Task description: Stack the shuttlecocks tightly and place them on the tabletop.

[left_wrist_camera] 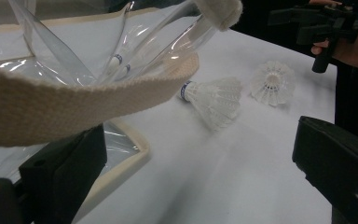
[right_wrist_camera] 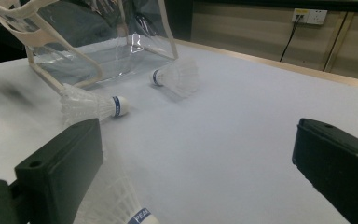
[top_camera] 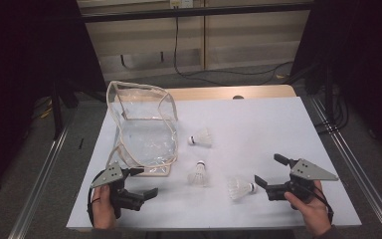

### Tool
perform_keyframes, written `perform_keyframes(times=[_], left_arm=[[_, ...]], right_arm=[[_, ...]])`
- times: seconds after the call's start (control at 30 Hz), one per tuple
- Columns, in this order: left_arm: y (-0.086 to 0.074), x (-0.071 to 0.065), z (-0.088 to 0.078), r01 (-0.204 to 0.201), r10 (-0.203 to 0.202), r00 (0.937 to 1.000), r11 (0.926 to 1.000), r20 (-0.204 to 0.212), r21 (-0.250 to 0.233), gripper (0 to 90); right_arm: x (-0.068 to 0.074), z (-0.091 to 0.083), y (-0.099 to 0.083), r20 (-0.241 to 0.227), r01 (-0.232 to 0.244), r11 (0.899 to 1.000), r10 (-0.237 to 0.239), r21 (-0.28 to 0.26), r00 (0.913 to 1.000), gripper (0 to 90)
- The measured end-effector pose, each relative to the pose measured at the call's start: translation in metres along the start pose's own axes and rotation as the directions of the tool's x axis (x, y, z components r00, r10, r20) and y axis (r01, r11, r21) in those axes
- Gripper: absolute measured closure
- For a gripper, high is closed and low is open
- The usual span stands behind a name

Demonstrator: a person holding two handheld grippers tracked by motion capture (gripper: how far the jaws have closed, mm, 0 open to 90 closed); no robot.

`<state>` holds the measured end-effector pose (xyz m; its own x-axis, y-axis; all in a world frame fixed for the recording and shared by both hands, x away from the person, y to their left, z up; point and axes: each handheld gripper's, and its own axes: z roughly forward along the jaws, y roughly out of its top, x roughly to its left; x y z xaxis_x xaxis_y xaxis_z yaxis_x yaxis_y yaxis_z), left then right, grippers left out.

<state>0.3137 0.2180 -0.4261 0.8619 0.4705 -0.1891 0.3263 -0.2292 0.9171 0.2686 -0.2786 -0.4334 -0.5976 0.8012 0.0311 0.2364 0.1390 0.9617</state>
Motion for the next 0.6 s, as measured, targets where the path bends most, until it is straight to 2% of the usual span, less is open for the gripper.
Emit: perform_keyframes(times=[0.27, 0.6], left_arm=[[0.000, 0.000, 0.000, -0.001, 0.001, 1.0000, 1.0000, -0.001, -0.005, 3.0], [0.000, -0.001, 0.001, -0.002, 0.002, 1.0000, 1.0000, 0.005, -0.001, 3.0]], right_arm=[[0.008, 0.011, 0.005, -0.019, 0.022, 0.999, -0.021, 0.036, 0.9996, 0.8], [0.013, 0.021, 0.009, -0.034, 0.022, 0.998, -0.020, 0.060, 0.9992, 0.9]])
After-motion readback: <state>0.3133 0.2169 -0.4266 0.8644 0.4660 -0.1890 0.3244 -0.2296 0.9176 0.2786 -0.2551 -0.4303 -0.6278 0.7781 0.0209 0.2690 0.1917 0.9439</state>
